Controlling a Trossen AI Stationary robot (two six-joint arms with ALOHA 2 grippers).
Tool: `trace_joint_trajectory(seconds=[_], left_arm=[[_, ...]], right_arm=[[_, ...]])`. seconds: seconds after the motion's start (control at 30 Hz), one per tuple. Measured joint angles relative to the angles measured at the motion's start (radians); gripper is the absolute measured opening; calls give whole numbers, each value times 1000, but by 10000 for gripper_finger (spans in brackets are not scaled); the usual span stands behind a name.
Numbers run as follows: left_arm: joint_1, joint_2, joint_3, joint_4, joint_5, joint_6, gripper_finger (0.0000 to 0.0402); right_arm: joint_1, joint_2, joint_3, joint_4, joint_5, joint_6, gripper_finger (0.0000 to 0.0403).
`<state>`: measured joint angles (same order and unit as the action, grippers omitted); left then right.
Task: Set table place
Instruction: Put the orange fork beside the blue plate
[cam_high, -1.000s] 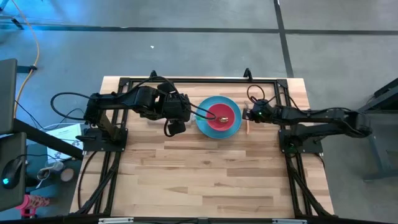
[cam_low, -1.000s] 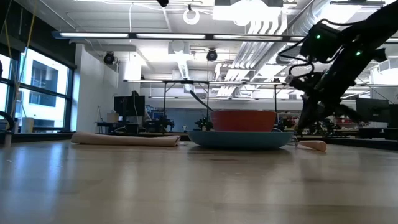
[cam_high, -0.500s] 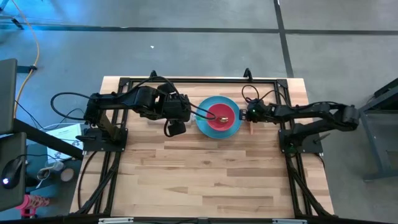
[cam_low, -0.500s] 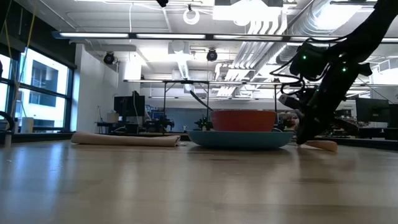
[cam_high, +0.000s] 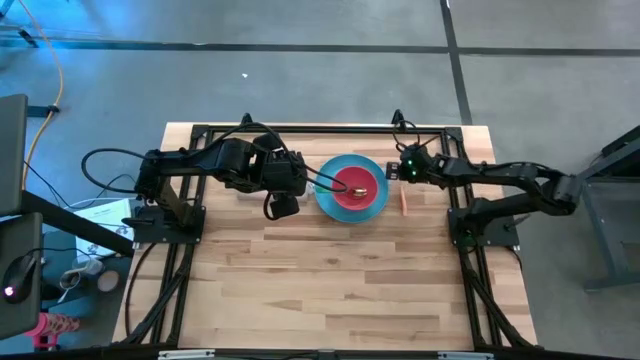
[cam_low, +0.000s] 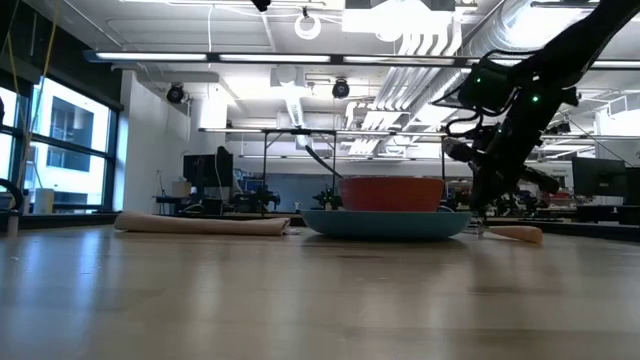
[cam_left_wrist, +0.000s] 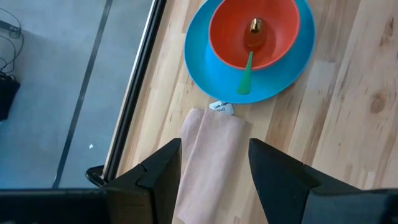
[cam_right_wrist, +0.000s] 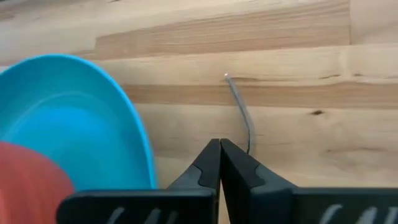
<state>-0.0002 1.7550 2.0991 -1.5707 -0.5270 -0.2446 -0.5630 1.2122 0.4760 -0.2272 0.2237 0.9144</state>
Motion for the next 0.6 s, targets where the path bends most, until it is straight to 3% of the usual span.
trace_joint_trajectory(seconds=[0.33, 0.6], left_arm=[[0, 0, 0, 0, 29, -15, 175], [0, 0, 0, 0, 30, -17, 175]], right_arm=[[-46, 125, 29, -2, -43, -85, 0], [-81, 136, 29, -36, -60, -137, 0]])
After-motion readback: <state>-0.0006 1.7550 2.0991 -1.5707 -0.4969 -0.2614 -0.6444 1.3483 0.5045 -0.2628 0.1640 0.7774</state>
